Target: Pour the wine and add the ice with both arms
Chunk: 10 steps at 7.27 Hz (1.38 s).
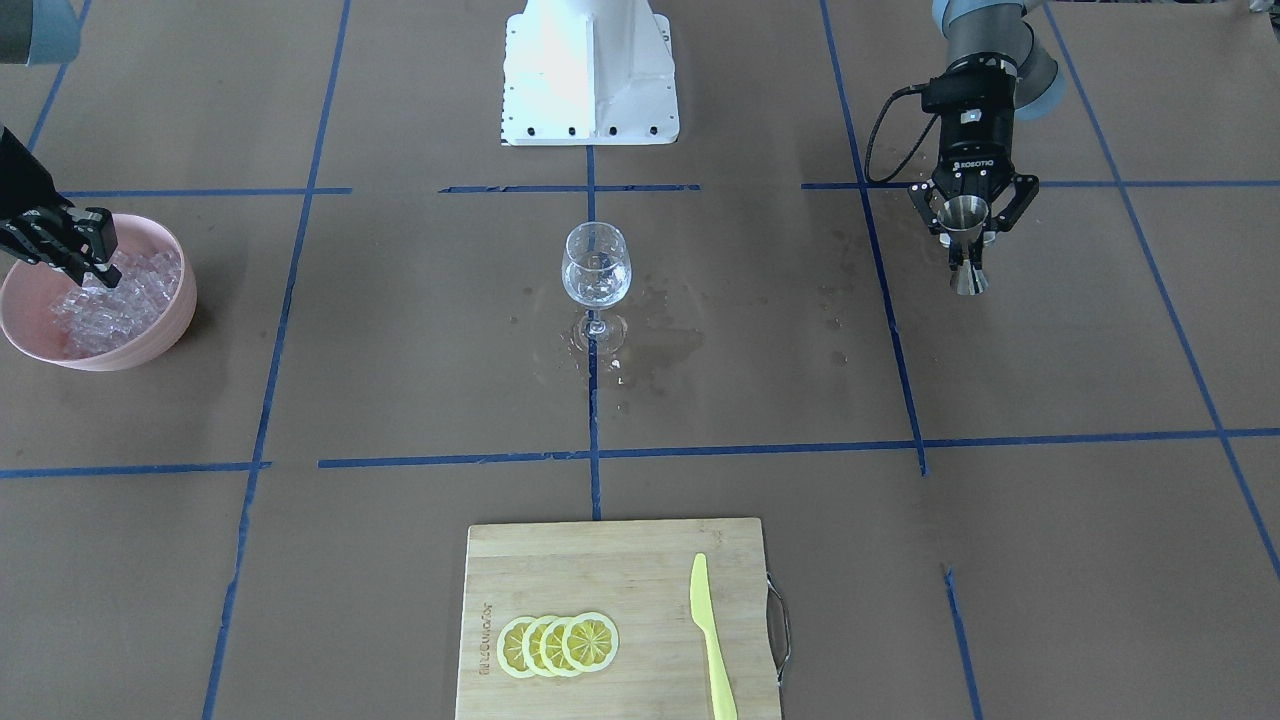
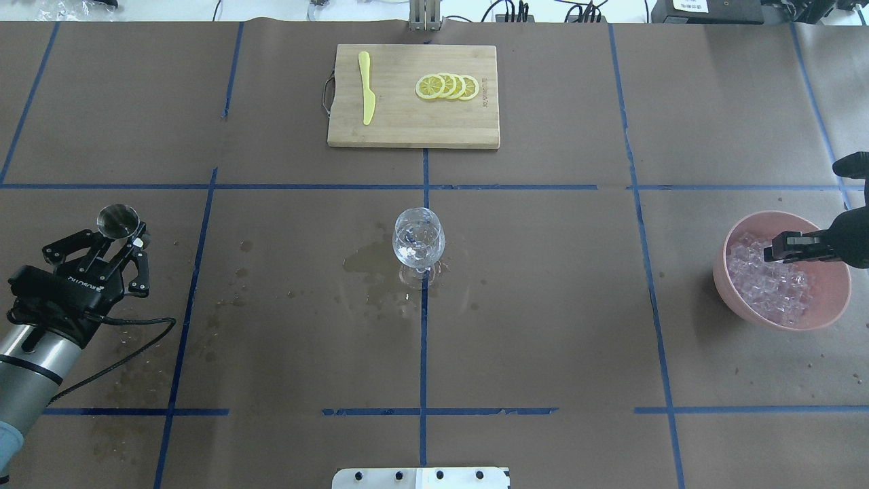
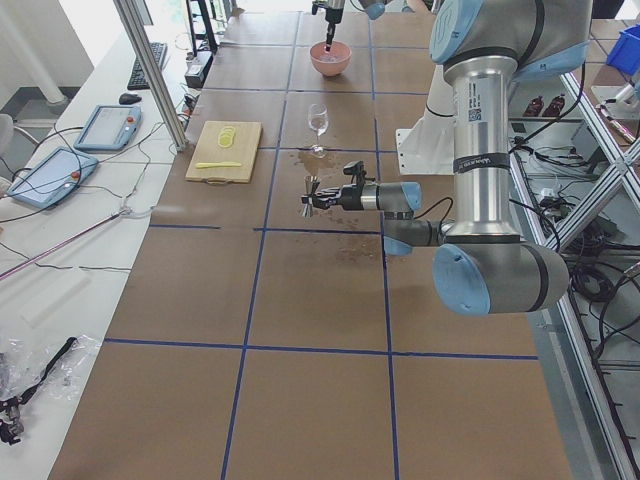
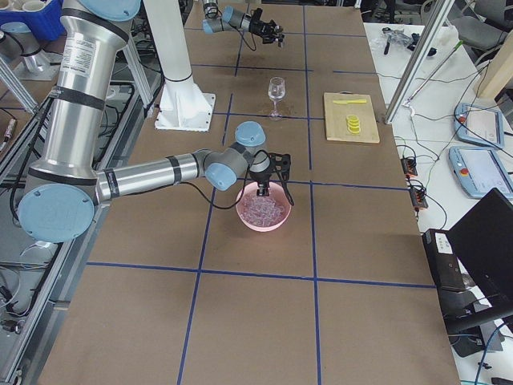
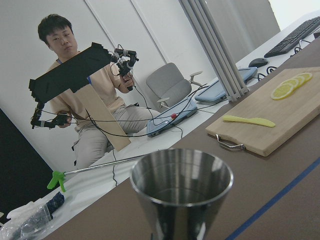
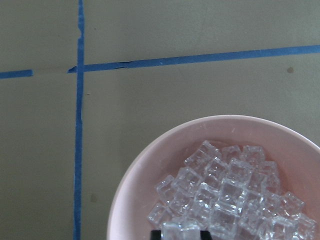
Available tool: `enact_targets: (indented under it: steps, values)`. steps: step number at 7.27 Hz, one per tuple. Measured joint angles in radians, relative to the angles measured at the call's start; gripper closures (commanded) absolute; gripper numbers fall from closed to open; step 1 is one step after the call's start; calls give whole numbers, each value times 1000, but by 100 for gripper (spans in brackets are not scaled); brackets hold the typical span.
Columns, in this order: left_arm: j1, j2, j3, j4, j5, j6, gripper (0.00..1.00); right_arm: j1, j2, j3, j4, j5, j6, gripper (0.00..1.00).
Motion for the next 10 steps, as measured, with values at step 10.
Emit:
enact_targets:
  steps: [10]
  values:
    - [121, -129, 227, 14, 191, -492, 100, 11, 12, 114, 3, 4, 26, 100]
